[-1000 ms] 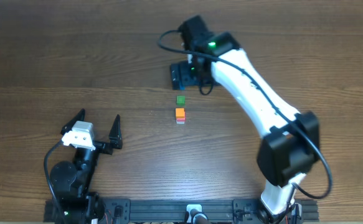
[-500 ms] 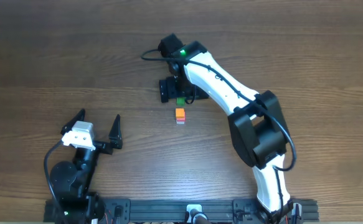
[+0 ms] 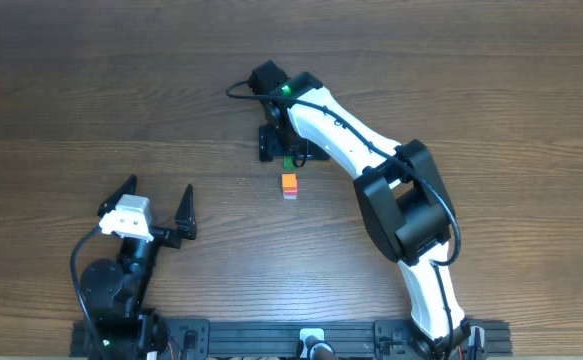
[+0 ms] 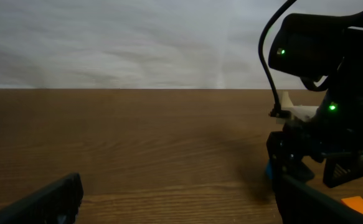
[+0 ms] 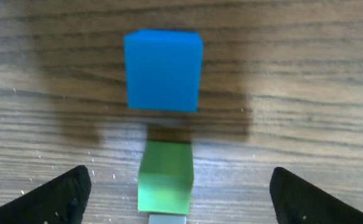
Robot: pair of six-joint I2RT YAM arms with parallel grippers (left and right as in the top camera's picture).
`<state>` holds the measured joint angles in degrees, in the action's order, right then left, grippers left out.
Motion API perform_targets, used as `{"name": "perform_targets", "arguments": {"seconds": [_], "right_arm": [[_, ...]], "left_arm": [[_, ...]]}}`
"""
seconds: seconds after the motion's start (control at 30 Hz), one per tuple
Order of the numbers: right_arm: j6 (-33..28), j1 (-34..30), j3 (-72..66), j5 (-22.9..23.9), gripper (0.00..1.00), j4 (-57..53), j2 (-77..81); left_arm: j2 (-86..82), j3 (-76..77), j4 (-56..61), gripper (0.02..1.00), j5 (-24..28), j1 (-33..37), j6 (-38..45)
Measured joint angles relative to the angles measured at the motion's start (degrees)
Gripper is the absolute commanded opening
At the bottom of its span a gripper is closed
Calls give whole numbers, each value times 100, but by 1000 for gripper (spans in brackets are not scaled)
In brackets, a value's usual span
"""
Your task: Stack Cubes
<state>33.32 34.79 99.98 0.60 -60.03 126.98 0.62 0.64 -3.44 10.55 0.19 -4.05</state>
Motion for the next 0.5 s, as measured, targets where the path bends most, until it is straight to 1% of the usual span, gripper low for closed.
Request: {"name": "perform_targets", "arguments": {"seconds": [0.13, 0.33, 0.5], "right_arm": [[33, 39, 9, 24, 796, 55, 140], [61, 101, 9, 46, 630, 59, 236], [63, 111, 9, 48, 553, 66, 236]], "left_arm": [[0, 0, 2, 1000, 0, 0, 0], [0, -2, 0, 1000, 0, 0, 0], [0, 0, 0, 1000, 0, 0, 0]]}}
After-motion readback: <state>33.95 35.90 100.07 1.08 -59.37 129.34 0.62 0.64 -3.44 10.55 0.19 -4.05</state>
